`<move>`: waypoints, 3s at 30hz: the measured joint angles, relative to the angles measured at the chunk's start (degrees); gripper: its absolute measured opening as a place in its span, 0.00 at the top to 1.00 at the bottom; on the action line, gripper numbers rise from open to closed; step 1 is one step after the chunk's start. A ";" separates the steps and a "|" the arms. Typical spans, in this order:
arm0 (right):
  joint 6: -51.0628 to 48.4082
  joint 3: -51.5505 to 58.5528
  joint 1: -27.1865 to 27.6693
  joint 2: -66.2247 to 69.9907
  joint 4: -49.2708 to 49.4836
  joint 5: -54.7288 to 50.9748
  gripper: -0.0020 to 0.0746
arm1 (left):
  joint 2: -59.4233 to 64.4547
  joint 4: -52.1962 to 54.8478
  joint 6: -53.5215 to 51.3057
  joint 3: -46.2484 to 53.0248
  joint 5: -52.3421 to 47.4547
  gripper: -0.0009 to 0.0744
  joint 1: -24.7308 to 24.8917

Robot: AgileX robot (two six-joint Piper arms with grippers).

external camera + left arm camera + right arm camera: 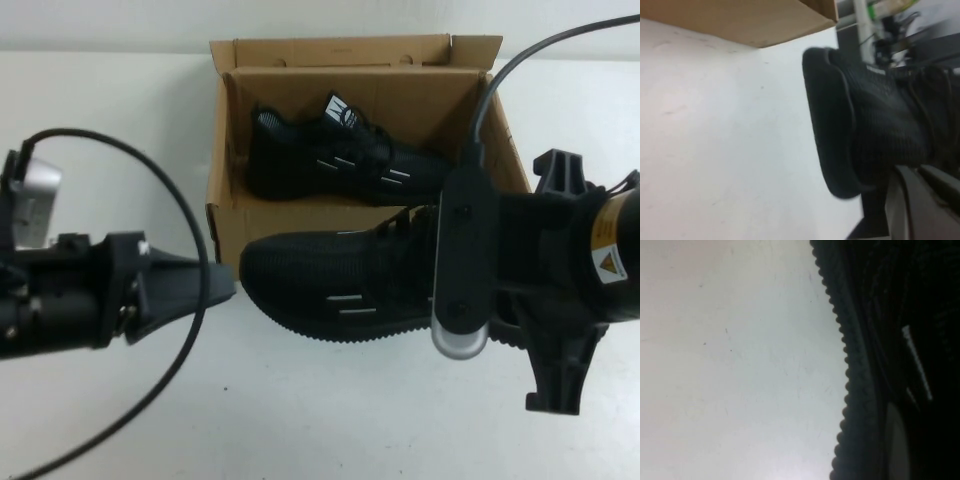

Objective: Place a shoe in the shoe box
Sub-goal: Hand over the shoe

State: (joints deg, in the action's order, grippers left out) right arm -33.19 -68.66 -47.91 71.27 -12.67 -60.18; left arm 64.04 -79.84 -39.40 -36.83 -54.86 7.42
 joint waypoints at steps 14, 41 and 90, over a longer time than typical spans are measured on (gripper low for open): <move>-0.11 0.00 0.00 -3.51 0.00 -1.92 0.98 | 9.26 -15.98 -9.46 0.00 -4.04 0.41 0.00; -0.57 0.00 0.00 -3.55 6.45 4.29 0.98 | 9.35 -16.40 -8.76 0.00 -1.30 0.10 5.70; 27.66 -14.62 0.92 -7.24 7.50 -6.35 0.14 | 9.65 -14.49 -12.93 -0.10 3.70 0.81 5.70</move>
State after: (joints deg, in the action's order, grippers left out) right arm -5.53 -83.28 -46.99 64.02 -5.17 -66.53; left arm 73.69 -94.33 -52.33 -36.93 -51.16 13.12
